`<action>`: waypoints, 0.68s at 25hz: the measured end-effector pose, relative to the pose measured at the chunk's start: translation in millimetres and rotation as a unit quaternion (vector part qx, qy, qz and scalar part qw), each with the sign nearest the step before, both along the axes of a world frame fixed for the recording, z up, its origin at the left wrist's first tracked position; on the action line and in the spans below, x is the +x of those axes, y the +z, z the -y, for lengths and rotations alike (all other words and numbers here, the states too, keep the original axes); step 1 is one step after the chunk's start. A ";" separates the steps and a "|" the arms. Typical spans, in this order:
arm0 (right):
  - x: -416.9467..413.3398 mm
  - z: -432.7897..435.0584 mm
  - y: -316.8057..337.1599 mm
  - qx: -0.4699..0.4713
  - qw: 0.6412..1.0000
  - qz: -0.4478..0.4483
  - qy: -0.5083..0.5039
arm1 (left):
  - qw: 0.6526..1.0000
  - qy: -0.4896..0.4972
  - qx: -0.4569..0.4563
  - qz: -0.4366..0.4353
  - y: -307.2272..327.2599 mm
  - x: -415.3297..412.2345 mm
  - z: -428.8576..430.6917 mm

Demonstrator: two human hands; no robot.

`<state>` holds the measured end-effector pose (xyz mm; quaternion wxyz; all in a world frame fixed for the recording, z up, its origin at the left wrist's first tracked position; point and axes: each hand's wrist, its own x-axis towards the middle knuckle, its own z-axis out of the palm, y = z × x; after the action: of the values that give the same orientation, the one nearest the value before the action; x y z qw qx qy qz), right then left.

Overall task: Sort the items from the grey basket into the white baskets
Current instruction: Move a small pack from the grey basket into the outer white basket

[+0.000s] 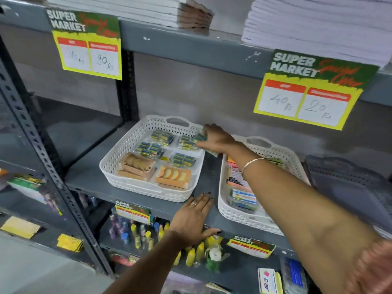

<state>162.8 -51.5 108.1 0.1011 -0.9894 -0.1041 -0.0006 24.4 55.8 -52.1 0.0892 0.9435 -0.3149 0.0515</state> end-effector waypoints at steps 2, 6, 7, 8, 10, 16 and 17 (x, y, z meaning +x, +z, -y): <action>16.5 -19.1 -12.6 -0.011 0.999 -0.027 0.025 | 1.000 -0.003 -0.001 0.002 -0.8 1.3 1.4; 39.5 -41.6 -39.6 -0.035 0.995 -0.064 0.073 | 1.000 0.002 -0.015 0.017 -9.9 3.6 1.9; 42.0 -44.3 -44.0 -0.036 0.994 -0.068 0.078 | 1.000 0.004 -0.018 0.013 -12.2 3.8 1.9; 43.9 -46.3 -47.2 -0.041 0.993 -0.074 0.079 | 1.000 0.005 -0.024 0.007 -13.9 3.9 2.3; 47.6 -47.5 -52.7 -0.057 0.992 -0.085 0.080 | 0.999 0.012 -0.035 0.017 -16.2 3.8 3.0; 51.0 -48.2 -70.8 -0.080 0.985 -0.120 0.097 | 0.997 0.020 -0.045 0.054 -17.9 2.6 3.0; 51.0 -47.8 -72.8 -0.083 0.984 -0.120 0.100 | 0.997 0.022 -0.043 0.058 -17.5 2.8 2.9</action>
<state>213.8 -3.8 35.3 0.0299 -0.9719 -0.1891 0.1369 27.1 52.9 -69.5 0.1097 0.9410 -0.2962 0.1218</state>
